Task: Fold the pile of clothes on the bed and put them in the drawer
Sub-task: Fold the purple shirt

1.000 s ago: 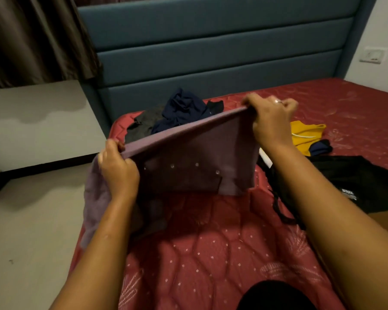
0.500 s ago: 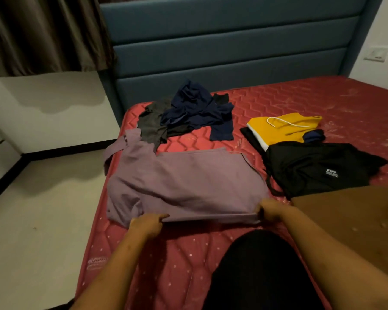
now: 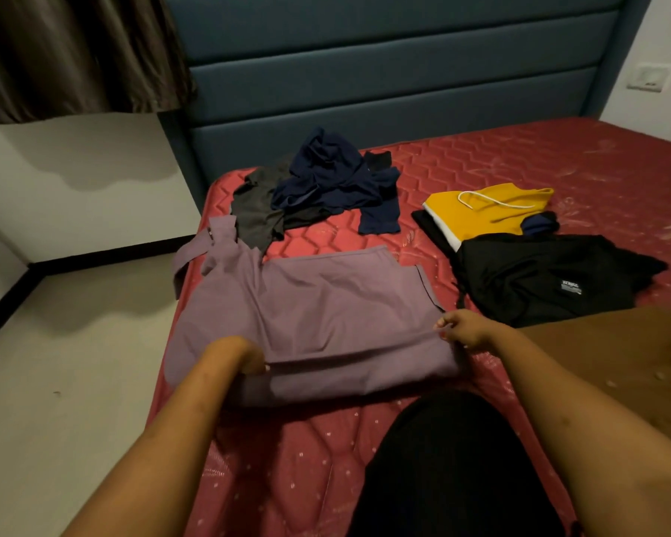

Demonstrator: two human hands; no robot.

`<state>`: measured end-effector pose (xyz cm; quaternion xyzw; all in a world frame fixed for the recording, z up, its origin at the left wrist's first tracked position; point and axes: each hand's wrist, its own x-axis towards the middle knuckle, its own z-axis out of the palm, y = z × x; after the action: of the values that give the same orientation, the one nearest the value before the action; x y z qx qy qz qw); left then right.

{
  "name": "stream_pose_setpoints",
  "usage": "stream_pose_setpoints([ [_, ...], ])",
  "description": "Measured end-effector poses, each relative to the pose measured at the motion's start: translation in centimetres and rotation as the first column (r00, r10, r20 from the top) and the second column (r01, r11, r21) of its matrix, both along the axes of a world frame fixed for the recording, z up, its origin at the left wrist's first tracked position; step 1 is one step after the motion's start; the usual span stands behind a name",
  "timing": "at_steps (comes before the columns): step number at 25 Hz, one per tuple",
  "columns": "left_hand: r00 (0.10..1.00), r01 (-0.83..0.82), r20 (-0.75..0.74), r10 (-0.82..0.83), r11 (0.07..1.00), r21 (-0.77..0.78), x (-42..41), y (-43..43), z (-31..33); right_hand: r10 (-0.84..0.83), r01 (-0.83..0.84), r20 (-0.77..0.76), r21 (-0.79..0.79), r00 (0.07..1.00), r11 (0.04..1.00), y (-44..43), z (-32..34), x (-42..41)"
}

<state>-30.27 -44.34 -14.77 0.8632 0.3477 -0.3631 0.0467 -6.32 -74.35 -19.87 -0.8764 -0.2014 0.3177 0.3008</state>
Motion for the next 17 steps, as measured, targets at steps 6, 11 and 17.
stream_pose_setpoints([
  [6, 0.854, -0.242, 0.512, 0.091, 0.941, 0.236, 6.1, 0.0, -0.7, -0.325, 0.263, 0.226, 0.264, 0.918, 0.928, 3.1, -1.0, 2.9],
  [11, 0.841, -0.076, 0.540, 0.008, 0.992, 0.104, 8.4, -5.3, -6.2, -0.282, 0.257, 0.041, 0.304, 0.959, 0.917, 2.9, -3.2, 2.7],
  [17, 0.789, 0.305, 0.549, -0.275, 0.952, 0.038, 8.7, -13.4, -12.5, -0.142, 0.078, 0.280, 0.226, 0.949, 0.971, 0.2, -6.2, 0.1],
])
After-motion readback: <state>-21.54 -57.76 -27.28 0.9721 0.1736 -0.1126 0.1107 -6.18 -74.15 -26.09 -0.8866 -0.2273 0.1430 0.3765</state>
